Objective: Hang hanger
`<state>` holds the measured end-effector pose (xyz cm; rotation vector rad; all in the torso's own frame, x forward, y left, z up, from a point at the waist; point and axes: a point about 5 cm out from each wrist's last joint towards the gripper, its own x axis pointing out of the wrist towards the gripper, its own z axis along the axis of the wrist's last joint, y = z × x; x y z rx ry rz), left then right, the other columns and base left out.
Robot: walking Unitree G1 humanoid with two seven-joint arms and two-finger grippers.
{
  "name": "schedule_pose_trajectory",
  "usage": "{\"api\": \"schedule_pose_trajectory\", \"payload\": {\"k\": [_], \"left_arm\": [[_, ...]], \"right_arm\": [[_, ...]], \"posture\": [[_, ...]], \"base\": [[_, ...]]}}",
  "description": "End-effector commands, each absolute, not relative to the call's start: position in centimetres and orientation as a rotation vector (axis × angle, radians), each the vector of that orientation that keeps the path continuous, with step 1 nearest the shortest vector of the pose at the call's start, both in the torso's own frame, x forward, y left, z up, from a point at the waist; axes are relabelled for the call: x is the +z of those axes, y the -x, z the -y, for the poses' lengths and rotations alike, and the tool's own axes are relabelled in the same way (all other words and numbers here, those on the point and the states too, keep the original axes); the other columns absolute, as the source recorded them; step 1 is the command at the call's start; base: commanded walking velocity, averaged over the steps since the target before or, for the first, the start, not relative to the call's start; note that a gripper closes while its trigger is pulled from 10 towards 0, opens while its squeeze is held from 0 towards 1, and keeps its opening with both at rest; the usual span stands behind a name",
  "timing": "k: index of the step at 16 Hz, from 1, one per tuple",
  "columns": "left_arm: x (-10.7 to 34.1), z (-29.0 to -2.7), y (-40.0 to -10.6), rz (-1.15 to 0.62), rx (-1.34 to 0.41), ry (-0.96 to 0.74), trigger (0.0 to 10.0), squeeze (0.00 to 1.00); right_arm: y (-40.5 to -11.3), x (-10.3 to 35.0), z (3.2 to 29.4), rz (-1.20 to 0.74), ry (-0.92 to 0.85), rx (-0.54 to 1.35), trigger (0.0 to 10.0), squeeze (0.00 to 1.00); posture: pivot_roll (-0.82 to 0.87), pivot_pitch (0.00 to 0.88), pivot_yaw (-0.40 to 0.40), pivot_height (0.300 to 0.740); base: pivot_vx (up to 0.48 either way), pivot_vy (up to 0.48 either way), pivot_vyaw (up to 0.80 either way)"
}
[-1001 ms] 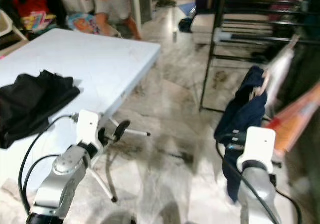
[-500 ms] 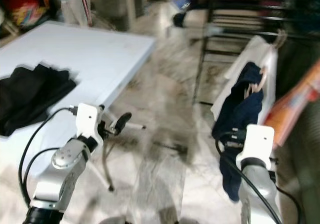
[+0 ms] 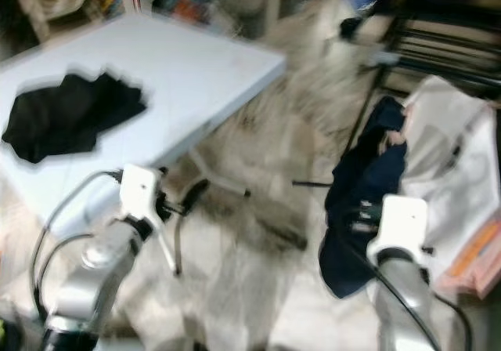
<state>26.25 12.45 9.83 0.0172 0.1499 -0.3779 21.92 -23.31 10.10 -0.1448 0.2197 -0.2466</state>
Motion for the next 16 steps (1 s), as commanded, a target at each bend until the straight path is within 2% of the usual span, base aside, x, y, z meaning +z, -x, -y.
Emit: {"api": "schedule_pose_trajectory", "payload": {"k": [1, 7, 12, 16], "left_arm": [[10.3, -12.4, -26.5, -0.131, -0.373, -0.027, 10.0, 0.0], [10.1, -12.7, -26.8, -0.135, -0.325, -0.023, 10.0, 0.0], [10.2, -12.2, -26.8, -0.134, -0.353, -0.021, 10.0, 0.0], [10.1, -11.9, -26.8, -0.146, -0.391, -0.03, 10.0, 0.0]], "right_arm": [[-22.0, 10.8, 23.2, -0.177, 0.148, -0.234, 10.0, 0.0], [-22.5, 10.0, 21.8, -0.189, 0.114, -0.128, 10.0, 0.0], [-23.0, 10.4, 19.3, -0.156, 0.136, 0.117, 10.0, 0.0], [-23.1, 10.6, 19.0, -0.142, 0.147, 0.171, 10.0, 0.0]], "posture": [[-0.04, 0.0, 0.046, 0.74], [-0.04, 0.0, 0.04, 0.74], [-0.04, 0.0, 0.04, 0.74], [-0.03, 0.0, 0.035, 0.74]], "base": [[0.0, -0.36, 0.59], [0.0, 0.0, 0.8], [0.0, 0.0, 0.8], [0.0, 0.0, 0.8]]}}
